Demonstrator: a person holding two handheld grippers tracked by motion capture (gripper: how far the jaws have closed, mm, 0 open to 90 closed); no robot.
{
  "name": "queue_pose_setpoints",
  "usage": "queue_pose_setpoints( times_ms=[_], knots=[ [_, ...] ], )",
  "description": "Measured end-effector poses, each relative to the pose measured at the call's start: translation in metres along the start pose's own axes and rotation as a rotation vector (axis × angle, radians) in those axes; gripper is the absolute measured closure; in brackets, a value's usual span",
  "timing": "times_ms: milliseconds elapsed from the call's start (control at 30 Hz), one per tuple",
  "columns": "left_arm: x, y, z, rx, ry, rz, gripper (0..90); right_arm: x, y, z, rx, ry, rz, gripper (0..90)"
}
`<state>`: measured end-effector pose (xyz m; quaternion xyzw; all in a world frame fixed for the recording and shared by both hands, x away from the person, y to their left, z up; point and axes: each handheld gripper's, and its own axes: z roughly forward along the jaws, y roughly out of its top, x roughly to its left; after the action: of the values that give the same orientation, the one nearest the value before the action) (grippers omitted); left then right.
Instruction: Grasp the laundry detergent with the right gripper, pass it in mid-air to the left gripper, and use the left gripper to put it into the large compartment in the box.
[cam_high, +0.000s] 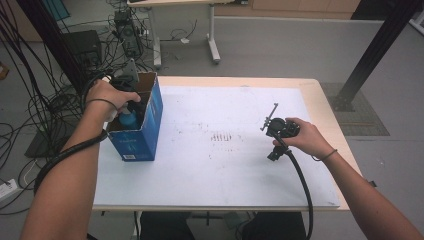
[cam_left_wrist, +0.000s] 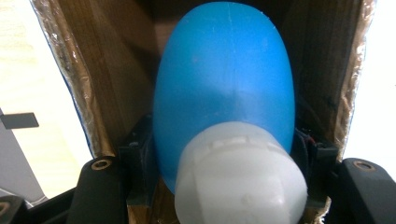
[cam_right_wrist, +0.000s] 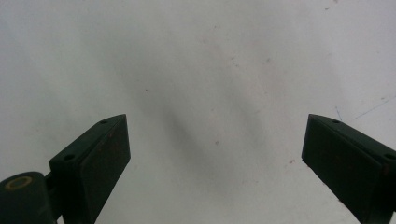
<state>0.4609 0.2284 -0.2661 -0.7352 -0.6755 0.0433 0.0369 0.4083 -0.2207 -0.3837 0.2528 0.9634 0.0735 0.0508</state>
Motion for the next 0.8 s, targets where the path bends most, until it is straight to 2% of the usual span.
queue_pose_setpoints(
  times_ms=[233,333,800],
  knots=[
    [0.001,0.001,0.000,0.000,-0.010,0.002,37.2,0.001,0.001,0.002,-0.001,0.005,-0.004,7.5],
    [0.001,0.001,0.000,0.004,-0.030,0.011,36.6,0.000,0.001,0.002,-0.001,0.004,-0.003,7.5],
    [0.002,-0.002,-0.010,-0.008,-0.043,0.013,33.9,0.000,0.002,0.003,0.005,0.004,-0.004,7.5]
  ],
)
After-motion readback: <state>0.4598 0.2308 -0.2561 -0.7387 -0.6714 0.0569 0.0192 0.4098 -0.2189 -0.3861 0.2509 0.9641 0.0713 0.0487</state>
